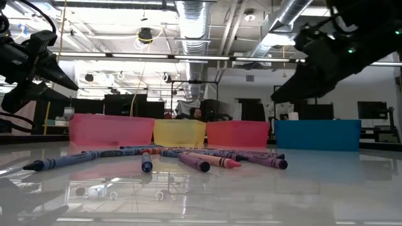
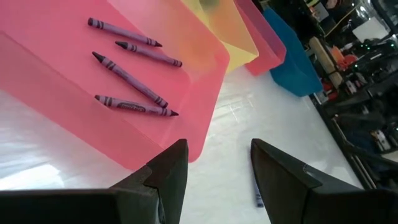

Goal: Sort crayons
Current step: Put the red crayon into the yellow bin

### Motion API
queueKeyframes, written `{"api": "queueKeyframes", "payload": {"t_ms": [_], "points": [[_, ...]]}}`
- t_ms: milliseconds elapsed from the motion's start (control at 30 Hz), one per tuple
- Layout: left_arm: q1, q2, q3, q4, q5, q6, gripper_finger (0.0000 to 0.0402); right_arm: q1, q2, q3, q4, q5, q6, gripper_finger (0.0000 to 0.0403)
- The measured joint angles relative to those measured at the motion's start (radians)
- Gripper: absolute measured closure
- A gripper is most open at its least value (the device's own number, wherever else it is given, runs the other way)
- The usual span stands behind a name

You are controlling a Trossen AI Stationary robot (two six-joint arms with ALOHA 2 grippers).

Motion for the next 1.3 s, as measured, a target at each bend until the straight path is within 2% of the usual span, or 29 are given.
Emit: {"api": "queueKeyframes", "payload": {"t_ms": [133,433,700,900,1100,1300], "points": [[0.000,0.000,0.000,0.000,0.000,0.003,0.0236,0.000,0.116,0.065,-0.002,0.032,-0.024,0.0296],[0.000,0.000,0.000,0.000,0.000,0.007,0.0236,0.000,0.348,0.245,0.023,0.032,-0.105,0.0296],[0.000,0.000,0.000,0.001,-0.001,0.007,0.0236,0.000,0.562,0.399,0.122,-0.056,-0.210,0.0296],[0.000,0.000,0.000,0.001,0.000,0.007,0.0236,-0.014,0.626,0.432,0.159,-0.081,-0.210,0.0296],[0.000,0.000,0.000,0.001,0.001,0.009,0.0236,-0.051,0.628,0.431,0.166,-0.171,-0.211,0.0296],[0.000,0.000,0.000,0.001,-0.001,0.016,0.0236,-0.059,0.641,0.431,0.142,-0.175,-0.210,0.0296]]}}
